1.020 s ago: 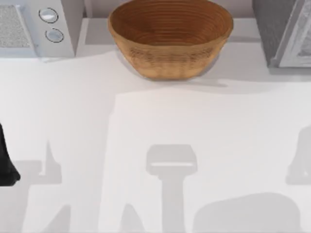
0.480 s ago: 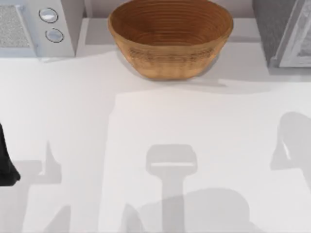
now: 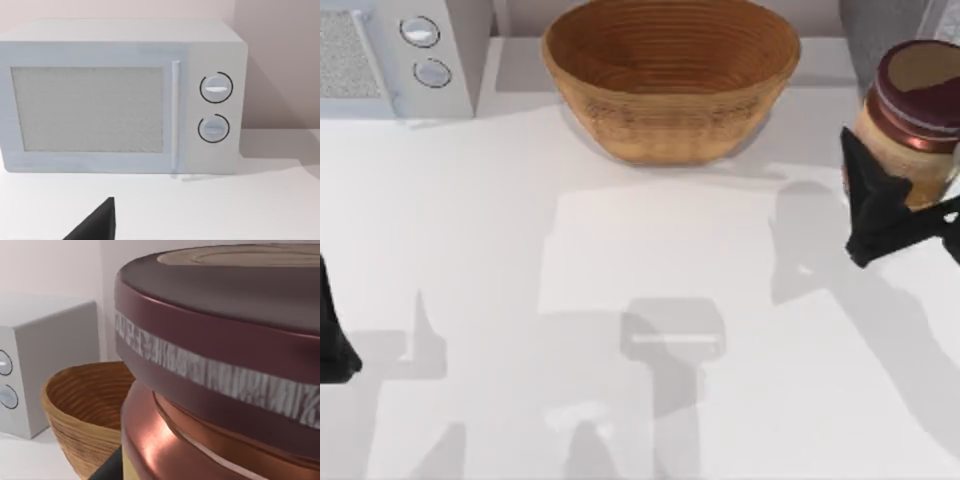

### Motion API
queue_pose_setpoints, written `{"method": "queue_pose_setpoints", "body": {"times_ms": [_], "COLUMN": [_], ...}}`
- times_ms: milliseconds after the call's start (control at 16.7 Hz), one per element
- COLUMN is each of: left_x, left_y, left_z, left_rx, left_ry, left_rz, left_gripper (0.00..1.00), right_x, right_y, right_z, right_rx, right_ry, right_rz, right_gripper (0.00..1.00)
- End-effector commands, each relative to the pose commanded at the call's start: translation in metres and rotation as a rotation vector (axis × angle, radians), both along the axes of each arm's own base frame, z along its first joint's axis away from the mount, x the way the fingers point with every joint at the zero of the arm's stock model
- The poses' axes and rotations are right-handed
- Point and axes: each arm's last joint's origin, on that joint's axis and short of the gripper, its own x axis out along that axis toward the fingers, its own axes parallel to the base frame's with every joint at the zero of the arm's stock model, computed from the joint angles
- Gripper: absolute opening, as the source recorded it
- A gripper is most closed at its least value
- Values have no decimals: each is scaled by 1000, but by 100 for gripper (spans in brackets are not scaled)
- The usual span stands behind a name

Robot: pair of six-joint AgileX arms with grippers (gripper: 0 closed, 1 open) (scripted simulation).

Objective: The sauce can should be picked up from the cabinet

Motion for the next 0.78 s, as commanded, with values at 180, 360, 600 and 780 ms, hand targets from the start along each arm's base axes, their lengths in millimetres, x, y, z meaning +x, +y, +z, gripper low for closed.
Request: {"method": "queue_pose_setpoints", "body": {"times_ms": [180,360,600,780], "left_x": [0,0,0,0], "left_y": [0,0,0,0], "left_z": [0,0,0,0], "left_rx": [0,0,0,0], "left_ry": [0,0,0,0], "left_rz": [0,0,0,0], "left_gripper": [100,100,100,100], "right_x": [22,30,26,22], "right_y": [48,94,140,157], "right_z": [-30,-67,-109,-125], "right_rx": [-25,-44,-45,-35], "right_ry": [47,72,62,42], "right_rz": [110,210,310,351], "right_gripper": [0,0,0,0]}}
